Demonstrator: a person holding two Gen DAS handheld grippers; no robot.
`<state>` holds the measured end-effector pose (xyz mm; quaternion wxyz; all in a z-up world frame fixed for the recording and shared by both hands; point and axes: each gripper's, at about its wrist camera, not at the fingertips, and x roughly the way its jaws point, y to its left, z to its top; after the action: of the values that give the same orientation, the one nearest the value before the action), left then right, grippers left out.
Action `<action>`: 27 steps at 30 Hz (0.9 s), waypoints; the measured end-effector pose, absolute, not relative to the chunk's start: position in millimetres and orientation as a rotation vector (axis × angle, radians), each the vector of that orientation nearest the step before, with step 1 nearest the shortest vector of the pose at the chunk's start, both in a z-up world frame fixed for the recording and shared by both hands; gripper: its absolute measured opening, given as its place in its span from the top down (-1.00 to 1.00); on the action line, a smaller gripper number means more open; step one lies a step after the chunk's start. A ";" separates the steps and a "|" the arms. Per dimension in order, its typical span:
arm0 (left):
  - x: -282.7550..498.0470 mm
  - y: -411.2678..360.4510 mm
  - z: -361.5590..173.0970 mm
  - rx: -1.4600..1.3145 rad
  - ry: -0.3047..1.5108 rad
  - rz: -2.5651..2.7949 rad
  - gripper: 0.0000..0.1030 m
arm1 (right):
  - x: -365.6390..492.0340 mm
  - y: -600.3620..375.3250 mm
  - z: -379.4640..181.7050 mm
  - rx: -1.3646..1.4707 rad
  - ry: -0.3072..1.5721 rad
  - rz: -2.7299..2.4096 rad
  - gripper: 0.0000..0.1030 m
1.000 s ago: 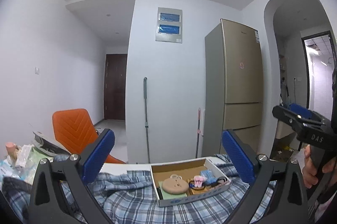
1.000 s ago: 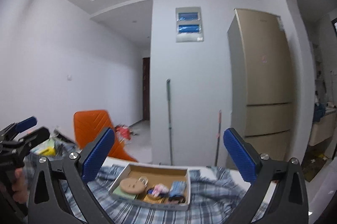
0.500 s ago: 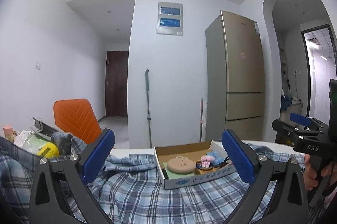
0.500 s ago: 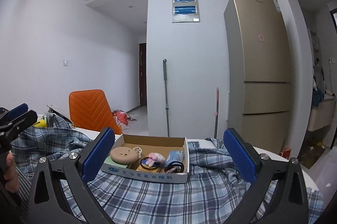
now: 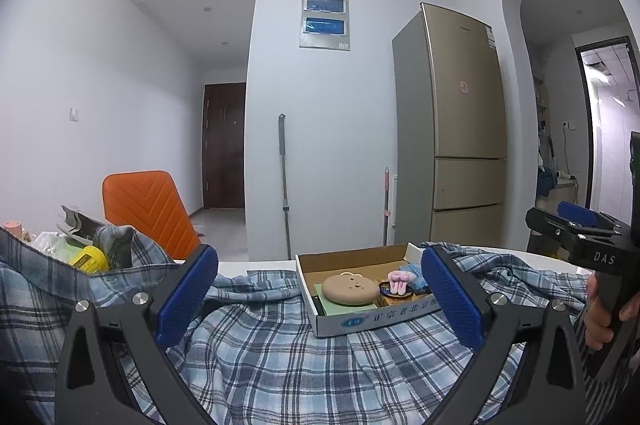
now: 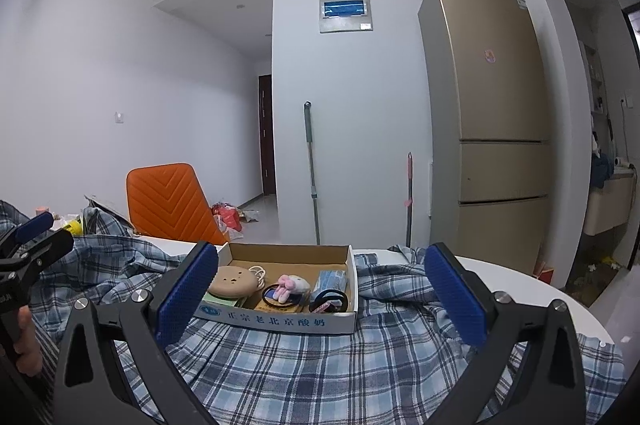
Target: Organize soft objects
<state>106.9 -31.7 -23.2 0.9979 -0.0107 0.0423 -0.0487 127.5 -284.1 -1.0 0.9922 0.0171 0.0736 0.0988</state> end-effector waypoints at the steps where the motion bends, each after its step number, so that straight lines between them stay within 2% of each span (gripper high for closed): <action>1: 107.0 -31.1 -22.7 -0.024 0.085 -0.098 -1.00 | 127.2 -283.4 -1.2 0.030 0.147 0.199 -1.00; 27: 107.7 -29.0 -24.4 -0.024 0.098 -0.078 -1.00 | 126.4 -281.7 0.0 0.021 0.146 0.193 -1.00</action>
<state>107.7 -29.0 -24.4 0.9980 -0.0122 0.0490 -0.0390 126.4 -281.7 0.0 0.9926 0.0106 0.0730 0.0962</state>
